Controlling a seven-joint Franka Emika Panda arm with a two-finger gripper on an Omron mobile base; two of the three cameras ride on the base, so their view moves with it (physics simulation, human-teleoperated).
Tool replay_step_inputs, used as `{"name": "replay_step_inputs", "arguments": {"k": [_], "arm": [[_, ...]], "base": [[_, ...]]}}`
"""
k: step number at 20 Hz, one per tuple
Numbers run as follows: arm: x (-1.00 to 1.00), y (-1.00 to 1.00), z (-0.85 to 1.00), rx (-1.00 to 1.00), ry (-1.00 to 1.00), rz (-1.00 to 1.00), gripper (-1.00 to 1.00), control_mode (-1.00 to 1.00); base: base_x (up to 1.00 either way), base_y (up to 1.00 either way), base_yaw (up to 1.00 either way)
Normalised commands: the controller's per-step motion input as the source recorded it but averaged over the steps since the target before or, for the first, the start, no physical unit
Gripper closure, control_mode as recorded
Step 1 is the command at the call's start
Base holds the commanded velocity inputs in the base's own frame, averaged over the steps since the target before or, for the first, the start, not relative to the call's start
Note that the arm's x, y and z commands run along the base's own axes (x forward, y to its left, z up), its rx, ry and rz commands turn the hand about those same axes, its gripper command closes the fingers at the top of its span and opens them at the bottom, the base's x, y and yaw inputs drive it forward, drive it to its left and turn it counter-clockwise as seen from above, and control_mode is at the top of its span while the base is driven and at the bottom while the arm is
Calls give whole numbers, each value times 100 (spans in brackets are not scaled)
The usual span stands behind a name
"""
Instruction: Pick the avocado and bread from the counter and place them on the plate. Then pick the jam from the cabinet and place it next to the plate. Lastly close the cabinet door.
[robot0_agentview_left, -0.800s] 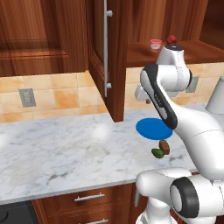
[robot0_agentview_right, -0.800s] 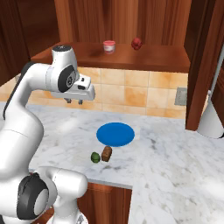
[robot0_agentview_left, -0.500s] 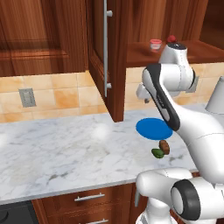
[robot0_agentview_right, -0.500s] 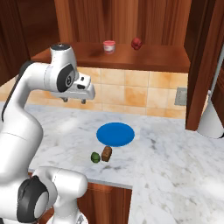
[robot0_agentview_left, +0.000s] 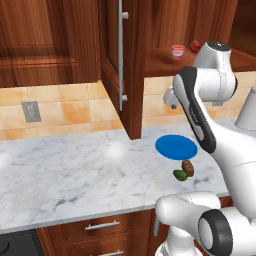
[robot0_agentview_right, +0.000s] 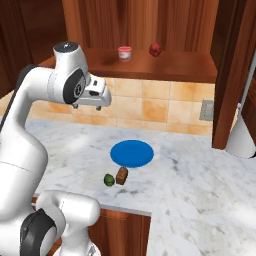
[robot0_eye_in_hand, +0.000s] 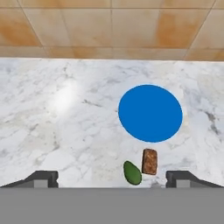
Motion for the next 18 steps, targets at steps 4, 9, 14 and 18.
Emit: {"name": "replay_step_inputs", "arguments": {"k": [4,9,14,18], "arm": [[0,-7,42,0,-12,0,-100,-100],[0,-14,33,0,-13,0,-100,-100],[0,-14,26,0,-13,0,-100,-100],[13,-12,29,0,-14,0,-100,-100]], "base": [[0,0,0],[0,0,0],[0,0,0],[0,0,0]]}}
